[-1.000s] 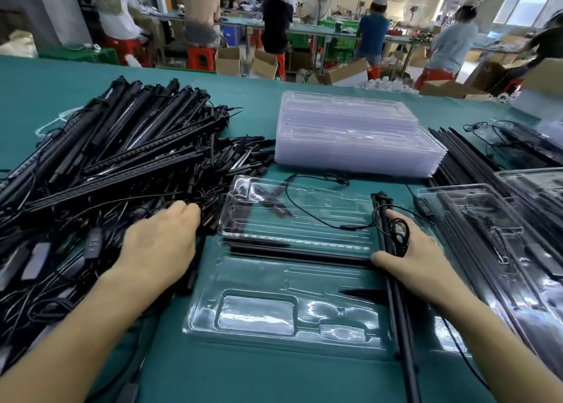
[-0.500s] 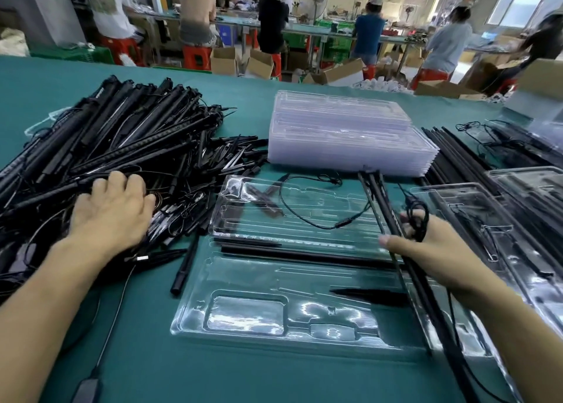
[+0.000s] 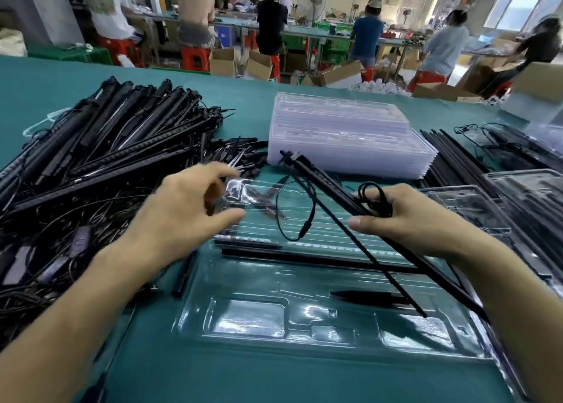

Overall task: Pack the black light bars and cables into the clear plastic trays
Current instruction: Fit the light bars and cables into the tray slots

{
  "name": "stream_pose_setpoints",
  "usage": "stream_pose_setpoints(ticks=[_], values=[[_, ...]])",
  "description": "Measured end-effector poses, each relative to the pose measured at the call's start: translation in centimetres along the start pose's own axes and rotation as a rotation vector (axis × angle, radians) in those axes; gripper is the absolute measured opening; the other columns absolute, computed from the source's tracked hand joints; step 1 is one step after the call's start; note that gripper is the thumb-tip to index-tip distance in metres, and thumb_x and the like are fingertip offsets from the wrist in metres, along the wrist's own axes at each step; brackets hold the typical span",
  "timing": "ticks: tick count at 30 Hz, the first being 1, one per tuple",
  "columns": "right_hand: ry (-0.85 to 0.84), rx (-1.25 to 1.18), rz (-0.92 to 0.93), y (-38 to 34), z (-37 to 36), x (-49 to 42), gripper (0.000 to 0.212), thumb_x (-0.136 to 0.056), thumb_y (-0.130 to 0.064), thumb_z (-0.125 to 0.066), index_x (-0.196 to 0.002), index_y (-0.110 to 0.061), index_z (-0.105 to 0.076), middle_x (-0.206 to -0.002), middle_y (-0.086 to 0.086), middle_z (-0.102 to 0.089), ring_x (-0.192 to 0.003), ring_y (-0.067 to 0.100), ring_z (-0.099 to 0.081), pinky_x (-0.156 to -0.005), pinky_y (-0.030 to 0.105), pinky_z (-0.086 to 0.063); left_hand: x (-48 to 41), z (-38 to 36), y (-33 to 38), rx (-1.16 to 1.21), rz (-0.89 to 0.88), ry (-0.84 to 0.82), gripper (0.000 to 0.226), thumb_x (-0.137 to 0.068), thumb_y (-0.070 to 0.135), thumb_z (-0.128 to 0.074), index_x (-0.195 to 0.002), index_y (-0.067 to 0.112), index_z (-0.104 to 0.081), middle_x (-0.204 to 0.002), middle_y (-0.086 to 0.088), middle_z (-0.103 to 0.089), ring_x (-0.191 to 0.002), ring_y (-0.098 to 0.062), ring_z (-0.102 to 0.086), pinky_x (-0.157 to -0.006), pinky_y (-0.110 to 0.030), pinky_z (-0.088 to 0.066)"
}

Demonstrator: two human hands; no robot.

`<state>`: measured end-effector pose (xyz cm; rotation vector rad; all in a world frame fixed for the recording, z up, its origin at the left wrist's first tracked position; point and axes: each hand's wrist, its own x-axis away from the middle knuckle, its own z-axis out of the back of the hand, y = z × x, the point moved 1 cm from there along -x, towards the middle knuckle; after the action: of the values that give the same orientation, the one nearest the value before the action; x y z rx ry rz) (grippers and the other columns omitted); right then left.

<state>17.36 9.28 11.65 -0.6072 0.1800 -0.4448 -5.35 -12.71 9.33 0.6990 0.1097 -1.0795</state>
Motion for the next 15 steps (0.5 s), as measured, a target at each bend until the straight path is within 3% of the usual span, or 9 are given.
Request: stream_pose_setpoints(ticks=[2,5,8,10,12,13,15], values=[[-0.075,0.045,0.040,-1.2,0.2,-0.5,0.016,-0.079,-0.042,-0.077,-0.083,-0.032,-0.065,-0.062,-0.025,-0.058,-0.059,-0.006,-0.052,-0.060,0.012,-0.035,-0.1,-0.9,2.2,0.042,-0.191,0.025,0.083,-0.069,0.041,-0.081,-0.141,0.036,-0.041,-0.120,0.002,-0.051,-0.110,-0.016,-0.051,-0.096,-0.036,-0.047],[-0.146,0.115,0.118,-2.5,0.0,-0.6,0.027,-0.074,-0.038,-0.082,-0.097,-0.027,-0.072,-0.070,-0.022,-0.063,-0.062,-0.006,-0.053,-0.062,0.013,-0.042,0.1,-2.4,4.8,-0.271,-0.446,0.080,0.088,-0.065,0.041,-0.082,-0.143,0.031,-0.042,-0.137,-0.005,-0.047,-0.121,-0.024,-0.047,-0.102,-0.041,-0.042],[-0.191,0.107,0.127,-2.6,-0.6,0.0,0.031,-0.075,-0.046,-0.080,-0.100,-0.032,-0.071,-0.079,-0.006,-0.068,-0.071,0.013,-0.060,-0.072,0.033,-0.049,0.6,-3.6,5.6,-0.458,-0.533,0.094,0.060,-0.065,0.033,-0.081,-0.121,0.023,-0.062,-0.110,-0.002,-0.065,-0.099,-0.027,-0.061,-0.080,-0.041,-0.048],[-0.209,0.034,0.105,-2.4,-0.6,0.5,0.030,-0.077,-0.055,-0.073,-0.100,-0.036,-0.072,-0.080,0.001,-0.070,-0.075,0.020,-0.063,-0.072,0.036,-0.050,0.9,-4.4,5.6,-0.527,-0.571,0.100,0.037,-0.070,0.037,-0.080,-0.100,0.021,-0.066,-0.084,0.001,-0.065,-0.077,-0.025,-0.062,-0.064,-0.036,-0.046],[-0.190,-0.022,0.070,-2.0,-0.4,0.8,0.031,-0.080,-0.056,-0.065,-0.094,-0.030,-0.075,-0.080,0.001,-0.073,-0.077,0.017,-0.066,-0.075,0.036,-0.050,1.2,-4.7,5.6,-0.523,-0.586,0.080,0.032,-0.076,0.045,-0.077,-0.093,0.020,-0.064,-0.078,0.002,-0.060,-0.071,-0.024,-0.058,-0.056,-0.035,-0.046],[-0.134,-0.050,0.049,-1.7,-0.1,0.8,0.028,-0.084,-0.052,-0.063,-0.088,-0.027,-0.076,-0.078,-0.001,-0.073,-0.074,0.015,-0.066,-0.073,0.036,-0.051,1.2,-4.7,5.3,-0.520,-0.589,0.086,0.031,-0.080,0.046,-0.072,-0.093,0.019,-0.064,-0.078,0.001,-0.059,-0.071,-0.023,-0.057,-0.055,-0.036,-0.046],[0.106,-0.158,-0.046,-0.6,1.1,0.5,0.027,-0.091,-0.041,-0.060,-0.079,-0.021,-0.074,-0.067,-0.002,-0.072,-0.056,0.009,-0.060,-0.053,0.024,-0.047,1.3,-4.6,4.8,-0.501,-0.604,0.140,0.027,-0.087,0.045,-0.060,-0.090,0.018,-0.064,-0.077,0.001,-0.057,-0.069,-0.023,-0.055,-0.053,-0.037,-0.045]])
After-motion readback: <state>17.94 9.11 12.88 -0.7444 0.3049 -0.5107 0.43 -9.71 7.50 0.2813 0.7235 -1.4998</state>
